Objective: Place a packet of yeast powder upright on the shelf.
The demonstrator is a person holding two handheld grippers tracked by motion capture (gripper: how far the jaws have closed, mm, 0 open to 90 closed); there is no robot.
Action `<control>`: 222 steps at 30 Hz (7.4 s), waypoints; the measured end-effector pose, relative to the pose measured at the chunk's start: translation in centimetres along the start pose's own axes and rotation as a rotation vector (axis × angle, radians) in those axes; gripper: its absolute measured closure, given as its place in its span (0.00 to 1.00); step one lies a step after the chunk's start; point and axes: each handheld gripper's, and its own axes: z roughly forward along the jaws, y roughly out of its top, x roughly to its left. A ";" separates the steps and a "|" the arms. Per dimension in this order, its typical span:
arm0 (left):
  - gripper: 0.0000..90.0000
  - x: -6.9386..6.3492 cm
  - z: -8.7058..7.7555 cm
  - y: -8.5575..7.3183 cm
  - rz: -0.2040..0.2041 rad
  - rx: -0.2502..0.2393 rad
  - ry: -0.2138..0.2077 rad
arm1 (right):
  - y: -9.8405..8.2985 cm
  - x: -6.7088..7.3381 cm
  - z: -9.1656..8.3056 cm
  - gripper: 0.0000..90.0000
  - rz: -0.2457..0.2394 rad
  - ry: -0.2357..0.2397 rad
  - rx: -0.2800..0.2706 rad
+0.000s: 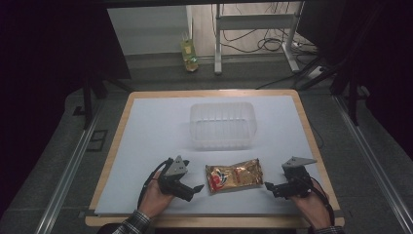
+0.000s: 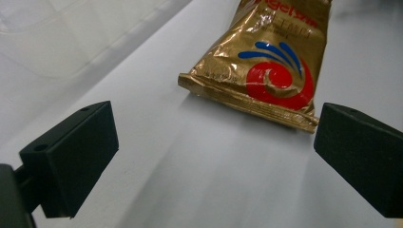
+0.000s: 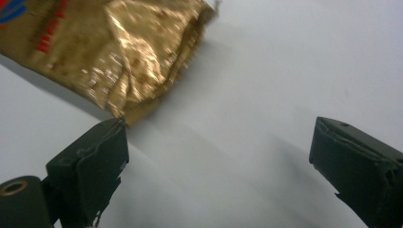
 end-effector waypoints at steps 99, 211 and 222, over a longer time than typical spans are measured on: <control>1.00 -1.8 4.6 1.5 0.090 0.095 -0.105 | -0.5 0.3 0.4 0.04 -0.039 0.036 0.027; 0.17 -2.7 2.1 1.5 0.074 0.002 -0.036 | 9.5 1.1 -1.1 0.78 0.277 0.414 -0.113; 0.06 -3.3 1.5 1.5 0.079 -0.021 -0.021 | 10.4 0.3 -2.1 0.78 0.320 0.408 -0.148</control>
